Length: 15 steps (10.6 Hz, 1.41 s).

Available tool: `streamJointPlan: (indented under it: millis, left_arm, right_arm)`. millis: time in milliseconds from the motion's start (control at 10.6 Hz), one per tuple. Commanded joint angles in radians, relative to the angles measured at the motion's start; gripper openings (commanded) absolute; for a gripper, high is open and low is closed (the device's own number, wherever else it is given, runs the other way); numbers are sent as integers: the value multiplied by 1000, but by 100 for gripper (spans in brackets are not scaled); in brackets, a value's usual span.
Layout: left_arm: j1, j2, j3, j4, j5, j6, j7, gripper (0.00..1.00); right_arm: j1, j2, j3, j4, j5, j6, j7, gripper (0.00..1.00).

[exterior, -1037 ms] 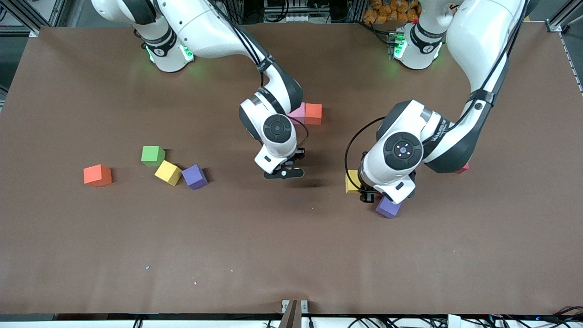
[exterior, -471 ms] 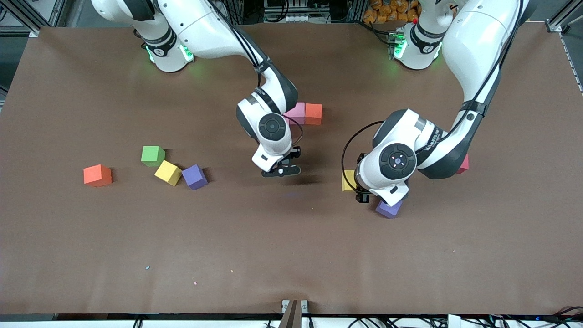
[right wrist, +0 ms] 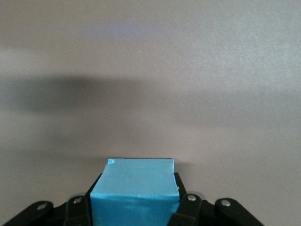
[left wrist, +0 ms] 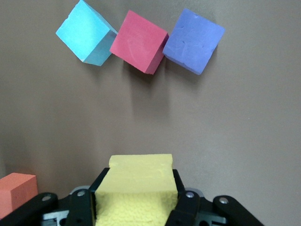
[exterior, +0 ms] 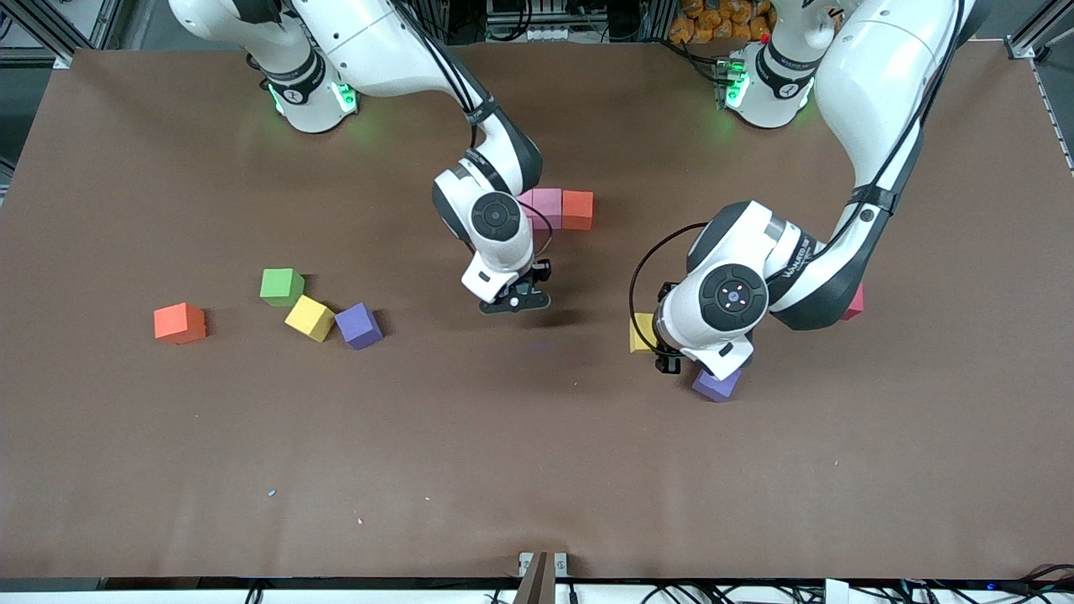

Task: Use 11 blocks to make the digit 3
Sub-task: 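Place the cyan block under the pink column with the right gripper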

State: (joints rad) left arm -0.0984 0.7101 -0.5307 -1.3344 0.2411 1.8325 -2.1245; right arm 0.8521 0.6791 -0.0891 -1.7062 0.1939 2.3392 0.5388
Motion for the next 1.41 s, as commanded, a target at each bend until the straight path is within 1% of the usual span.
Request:
streamJointPlan:
  millis: [0,189,660,1131,1320]
  left_arm:
    - [-3,-8,6,0,-16,4,0,11]
    - [-3,-6,6,0,-16,4,0,11]
    - [-6,-4,8,0,-17,4,0,11]
    - [-11,2,8,0,-14,4,0,11]
    - [-11,2,8,-2,-14,4,0,11]
  right_arm:
    - [13,-55,5,-73,4,34,10,9]
    - [13,-55,8,-72,27,34,13,9]
    - [21,-52,8,-69,27,34,59,9]
    - [27,-49,6,-69,29,35,62,9]
    - [28,-47,6,-70,27,35,61,11]
